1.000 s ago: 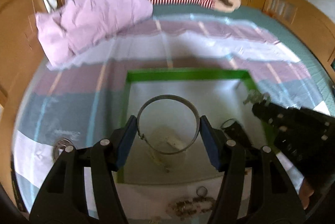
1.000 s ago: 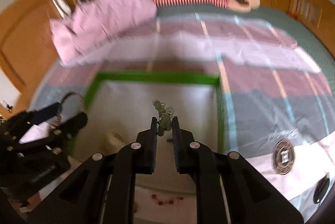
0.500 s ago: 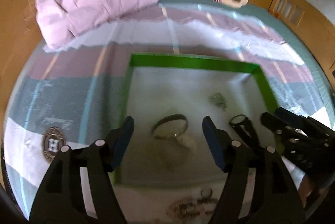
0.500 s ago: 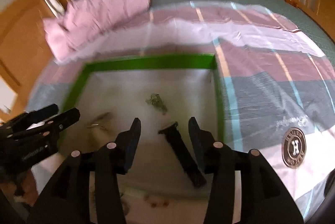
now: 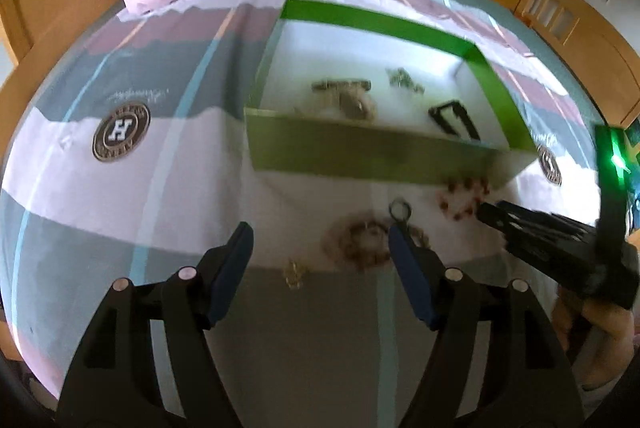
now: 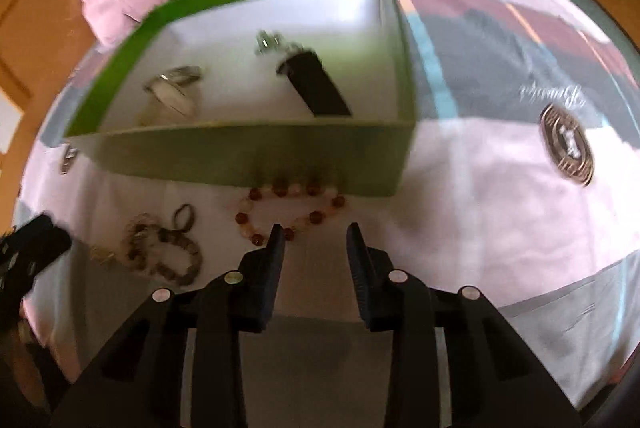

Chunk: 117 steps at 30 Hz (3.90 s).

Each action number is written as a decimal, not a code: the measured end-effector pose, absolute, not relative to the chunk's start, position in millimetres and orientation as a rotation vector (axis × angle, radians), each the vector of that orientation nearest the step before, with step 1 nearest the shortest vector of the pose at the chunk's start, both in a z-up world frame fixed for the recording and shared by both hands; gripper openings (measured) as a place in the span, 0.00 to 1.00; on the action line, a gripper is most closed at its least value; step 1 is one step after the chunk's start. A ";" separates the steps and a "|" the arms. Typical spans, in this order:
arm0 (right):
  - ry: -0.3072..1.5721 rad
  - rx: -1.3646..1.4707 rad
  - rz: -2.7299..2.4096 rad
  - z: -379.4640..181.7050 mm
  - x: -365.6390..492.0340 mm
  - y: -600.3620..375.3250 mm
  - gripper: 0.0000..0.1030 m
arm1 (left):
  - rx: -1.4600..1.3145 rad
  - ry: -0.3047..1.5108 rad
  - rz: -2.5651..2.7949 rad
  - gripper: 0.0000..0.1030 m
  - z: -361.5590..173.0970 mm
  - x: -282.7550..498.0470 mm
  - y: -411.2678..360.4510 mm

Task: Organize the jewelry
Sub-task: 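Grasp the pink bead bracelet with the left tool while the right tool grasps the red-bead bracelet, then carry both bracelets over the green box and open both tools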

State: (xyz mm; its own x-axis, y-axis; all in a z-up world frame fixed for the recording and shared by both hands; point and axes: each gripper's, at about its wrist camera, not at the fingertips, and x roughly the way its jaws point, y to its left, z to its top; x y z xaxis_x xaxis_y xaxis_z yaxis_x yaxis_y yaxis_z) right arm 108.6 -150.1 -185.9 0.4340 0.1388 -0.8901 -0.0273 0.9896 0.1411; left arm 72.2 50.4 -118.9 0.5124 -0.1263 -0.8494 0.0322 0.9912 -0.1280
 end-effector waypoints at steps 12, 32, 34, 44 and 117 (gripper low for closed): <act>1.133 -0.002 0.163 -188.0 89.2 -141.9 0.03 | -0.036 1.076 -0.130 0.68 -141.4 74.5 28.6; 1.096 0.064 0.054 -187.5 112.7 -148.8 0.21 | -0.073 1.155 -0.179 0.23 -165.7 86.3 22.5; 1.101 0.015 0.073 -186.7 110.1 -142.5 0.08 | -0.086 1.135 -0.183 0.13 -158.1 79.4 31.9; 1.154 -0.054 0.214 -175.7 59.6 -150.9 0.08 | -0.098 1.028 -0.170 0.13 -112.5 58.0 65.9; 0.720 -0.068 0.222 -3.2 0.9 -145.1 0.08 | -0.016 0.778 -0.211 0.08 2.6 7.0 41.8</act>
State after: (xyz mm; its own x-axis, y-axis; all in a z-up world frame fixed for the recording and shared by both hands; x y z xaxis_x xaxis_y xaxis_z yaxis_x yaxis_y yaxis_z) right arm 0.8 -145.1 -3.2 0.7294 0.1781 -0.6605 -0.2248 0.9743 0.0144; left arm 7.0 41.8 2.6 0.6926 -0.1945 -0.6946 0.1829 0.9788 -0.0917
